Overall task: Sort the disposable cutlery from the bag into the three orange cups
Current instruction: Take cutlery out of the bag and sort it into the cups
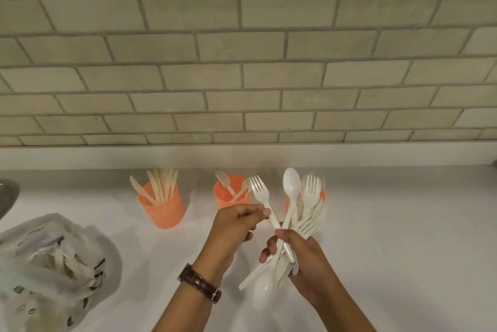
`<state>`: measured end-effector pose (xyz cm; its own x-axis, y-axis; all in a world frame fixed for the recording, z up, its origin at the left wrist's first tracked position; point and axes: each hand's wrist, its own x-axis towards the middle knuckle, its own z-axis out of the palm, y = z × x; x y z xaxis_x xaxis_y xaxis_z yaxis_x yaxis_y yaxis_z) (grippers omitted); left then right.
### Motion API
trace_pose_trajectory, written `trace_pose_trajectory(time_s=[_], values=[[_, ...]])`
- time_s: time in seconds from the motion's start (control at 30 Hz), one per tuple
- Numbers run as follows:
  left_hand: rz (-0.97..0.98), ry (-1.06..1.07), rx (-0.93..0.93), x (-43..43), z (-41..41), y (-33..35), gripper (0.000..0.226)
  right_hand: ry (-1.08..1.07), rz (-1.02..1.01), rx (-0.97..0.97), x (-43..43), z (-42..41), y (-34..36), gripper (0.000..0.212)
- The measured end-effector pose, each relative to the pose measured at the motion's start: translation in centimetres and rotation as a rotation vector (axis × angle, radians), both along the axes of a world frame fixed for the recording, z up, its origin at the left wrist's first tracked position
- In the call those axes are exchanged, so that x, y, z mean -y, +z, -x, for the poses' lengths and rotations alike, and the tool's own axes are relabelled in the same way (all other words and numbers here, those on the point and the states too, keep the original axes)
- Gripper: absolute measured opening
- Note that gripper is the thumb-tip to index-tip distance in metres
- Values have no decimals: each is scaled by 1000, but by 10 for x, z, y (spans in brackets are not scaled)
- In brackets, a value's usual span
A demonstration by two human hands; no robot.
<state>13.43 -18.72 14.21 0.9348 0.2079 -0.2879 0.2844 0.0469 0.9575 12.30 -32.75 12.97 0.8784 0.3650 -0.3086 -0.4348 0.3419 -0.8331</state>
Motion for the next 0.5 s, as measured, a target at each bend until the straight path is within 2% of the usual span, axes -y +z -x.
trace_pose_trajectory(time_s=[0.07, 0.17, 0.23, 0.33, 0.5], values=[[53, 71, 9, -10, -5, 7, 4, 9, -42, 9, -2, 0, 1, 5], [91, 290, 99, -40, -25, 19, 5, -16, -71, -10, 1, -3, -2, 16], [12, 411, 219, -62, -42, 26, 2, -28, -53, -16, 5, -4, -6, 14], [-184, 490, 322, -76, -63, 21, 15, -54, -37, -32, 9, -6, -11, 10], [-386, 408, 259, -75, -85, -24, 16, -79, -51, -40, 8, -10, -9, 12]])
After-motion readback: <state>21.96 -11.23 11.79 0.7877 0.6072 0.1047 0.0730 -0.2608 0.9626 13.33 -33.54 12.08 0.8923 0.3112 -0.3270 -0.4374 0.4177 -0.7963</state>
